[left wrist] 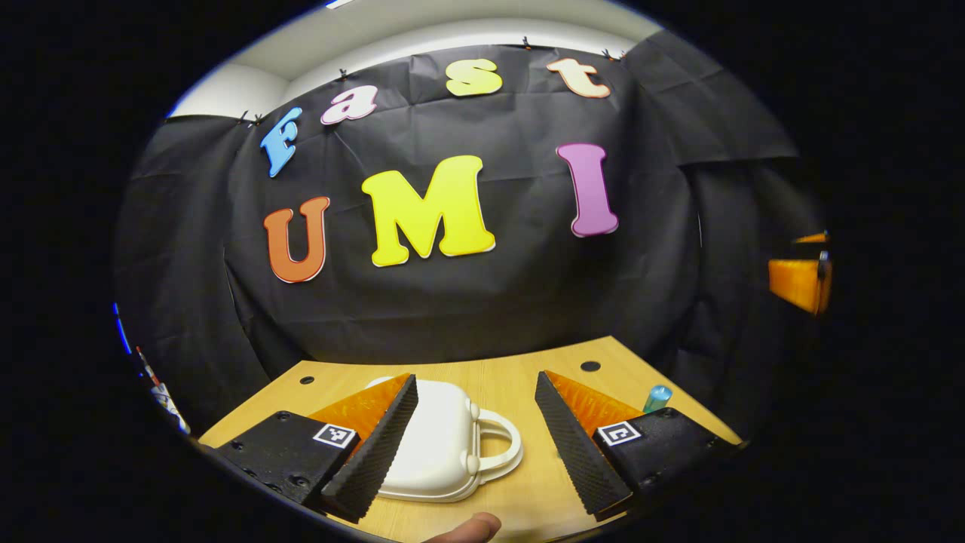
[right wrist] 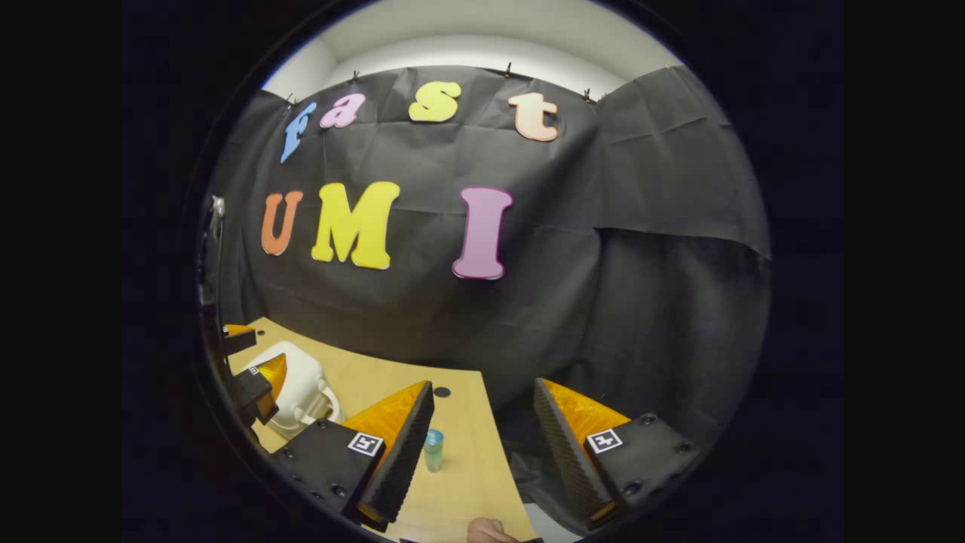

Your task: First open the suitcase, pack the skin care products into it, and then close the suitcase.

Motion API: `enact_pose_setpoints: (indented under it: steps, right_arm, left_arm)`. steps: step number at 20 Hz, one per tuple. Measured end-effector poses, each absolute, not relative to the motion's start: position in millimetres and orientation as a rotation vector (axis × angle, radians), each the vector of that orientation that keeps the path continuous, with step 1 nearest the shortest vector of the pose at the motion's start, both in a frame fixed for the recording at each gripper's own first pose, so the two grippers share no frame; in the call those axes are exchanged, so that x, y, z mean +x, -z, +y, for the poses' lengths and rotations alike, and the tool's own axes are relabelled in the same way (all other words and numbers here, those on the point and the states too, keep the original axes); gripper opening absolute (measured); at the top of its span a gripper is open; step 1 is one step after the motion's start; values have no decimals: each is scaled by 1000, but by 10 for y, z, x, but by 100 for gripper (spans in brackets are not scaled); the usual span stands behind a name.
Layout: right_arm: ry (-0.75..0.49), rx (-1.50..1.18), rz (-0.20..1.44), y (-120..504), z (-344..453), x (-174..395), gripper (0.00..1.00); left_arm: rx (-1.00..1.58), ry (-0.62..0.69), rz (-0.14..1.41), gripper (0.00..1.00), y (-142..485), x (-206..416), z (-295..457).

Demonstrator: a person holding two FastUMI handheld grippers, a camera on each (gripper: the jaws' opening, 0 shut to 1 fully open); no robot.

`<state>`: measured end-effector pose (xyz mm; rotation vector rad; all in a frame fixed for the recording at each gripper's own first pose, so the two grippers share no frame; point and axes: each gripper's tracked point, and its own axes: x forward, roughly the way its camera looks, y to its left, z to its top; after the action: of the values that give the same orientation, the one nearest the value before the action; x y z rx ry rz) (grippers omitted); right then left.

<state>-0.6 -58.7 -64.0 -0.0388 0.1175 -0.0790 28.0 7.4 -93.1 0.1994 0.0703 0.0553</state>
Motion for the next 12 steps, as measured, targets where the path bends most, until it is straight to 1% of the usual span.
enact_pose_setpoints:
  steps: [5, 6, 7, 9, 12]
  right_arm:
    - [132, -18, 128, 729, -967, -109, 79]
    - [137, -20, 122, 749, -1038, -129, 77]
    - [143, -24, 119, 768, -1113, -146, 79]
    - [149, -18, 125, 833, -1241, -169, 79]
    - [155, 15, 147, 954, -1420, -201, 79]
  left_arm:
    - [461, -48, 101, 100, 1481, 457, -5]
    - [528, -49, 105, 99, 1586, 492, -13]
    - [594, -47, 112, 100, 1692, 520, -33]
    - [691, -27, 140, 98, 1991, 619, -59]
    - [826, -45, 178, 98, 2253, 723, -9]
